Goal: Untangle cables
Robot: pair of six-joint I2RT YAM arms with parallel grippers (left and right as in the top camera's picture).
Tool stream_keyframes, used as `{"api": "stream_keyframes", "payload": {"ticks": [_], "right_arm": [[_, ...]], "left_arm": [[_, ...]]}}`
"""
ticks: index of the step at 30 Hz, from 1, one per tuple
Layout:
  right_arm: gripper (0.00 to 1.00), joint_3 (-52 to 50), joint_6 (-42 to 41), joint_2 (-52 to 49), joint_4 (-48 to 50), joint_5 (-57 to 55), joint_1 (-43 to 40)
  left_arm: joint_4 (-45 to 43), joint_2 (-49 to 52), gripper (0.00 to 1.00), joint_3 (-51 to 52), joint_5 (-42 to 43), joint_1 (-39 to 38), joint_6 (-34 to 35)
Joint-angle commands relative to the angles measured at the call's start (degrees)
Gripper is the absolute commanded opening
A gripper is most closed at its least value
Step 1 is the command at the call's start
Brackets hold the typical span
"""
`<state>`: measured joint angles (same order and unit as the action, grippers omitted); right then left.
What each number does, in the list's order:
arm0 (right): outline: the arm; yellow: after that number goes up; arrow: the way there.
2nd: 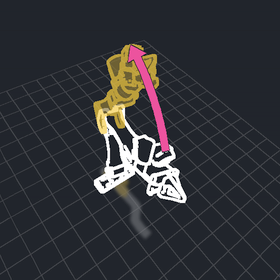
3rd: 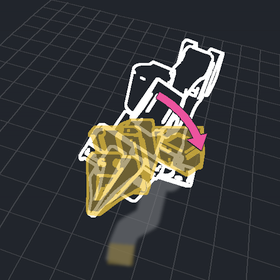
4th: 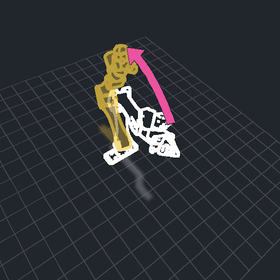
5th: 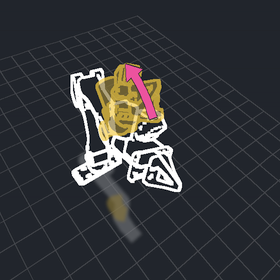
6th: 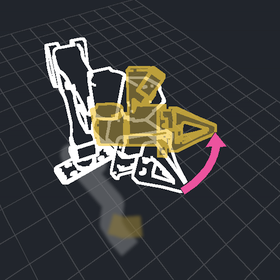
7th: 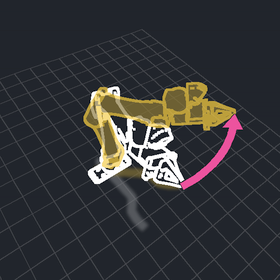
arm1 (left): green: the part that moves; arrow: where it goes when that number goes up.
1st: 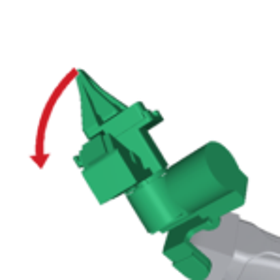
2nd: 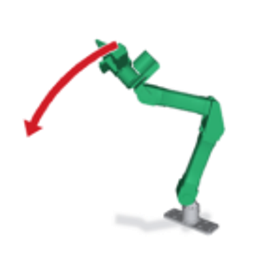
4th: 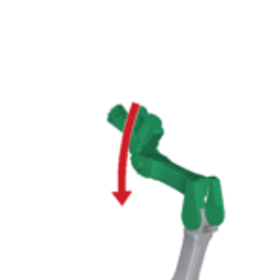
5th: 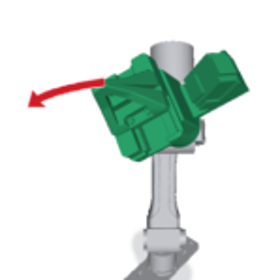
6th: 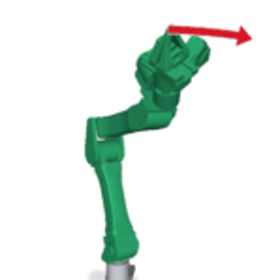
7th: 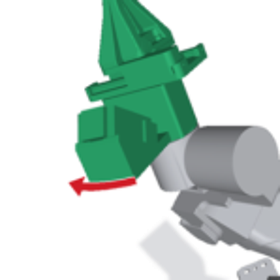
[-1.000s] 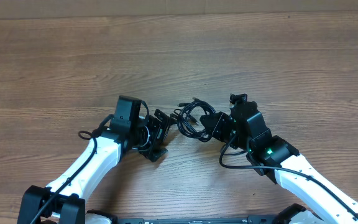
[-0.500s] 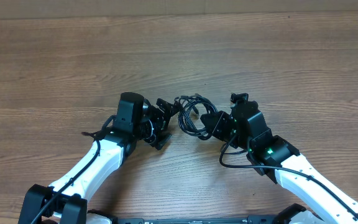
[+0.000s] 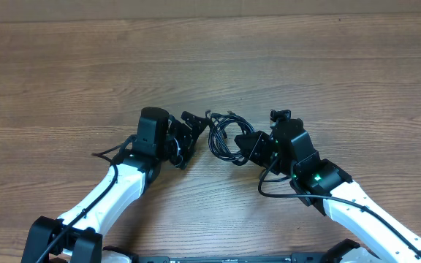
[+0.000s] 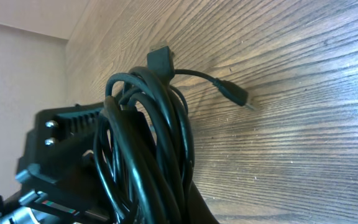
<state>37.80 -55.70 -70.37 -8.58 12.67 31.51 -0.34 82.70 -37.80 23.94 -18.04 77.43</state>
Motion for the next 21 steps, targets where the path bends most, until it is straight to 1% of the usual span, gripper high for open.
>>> {"api": "stream_keyframes", "payload": {"ticks": [1, 7, 11, 14, 19, 21], "right_arm": [[0.04, -0.13, 0.24, 0.11, 0.35, 1.40, 0.24], [0.04, -0.13, 0.24, 0.11, 0.37, 1.55, 0.24], [0.04, -0.13, 0.24, 0.11, 0.37, 1.55, 0.24], [0.04, -0.13, 0.24, 0.11, 0.37, 1.57, 0.24], [0.04, -0.13, 0.26, 0.11, 0.33, 1.79, 0.24], [0.04, -0.13, 0.31, 0.11, 0.35, 1.70, 0.24]], "left_arm": [[-3.76, 0.13, 0.99, -0.26, 2.05, -0.37, -3.69], [-10.23, 0.13, 1.00, -0.26, 7.52, -0.37, -7.45], [-10.45, 0.13, 1.00, -0.26, 9.79, -0.37, -10.21], [-10.47, 0.13, 1.00, -0.26, 10.51, -0.11, -13.81], [-10.45, -0.07, 1.00, -0.28, 19.23, 3.87, -19.74], [-9.73, -0.24, 1.00, -0.28, 22.60, 5.81, -20.90]]}}
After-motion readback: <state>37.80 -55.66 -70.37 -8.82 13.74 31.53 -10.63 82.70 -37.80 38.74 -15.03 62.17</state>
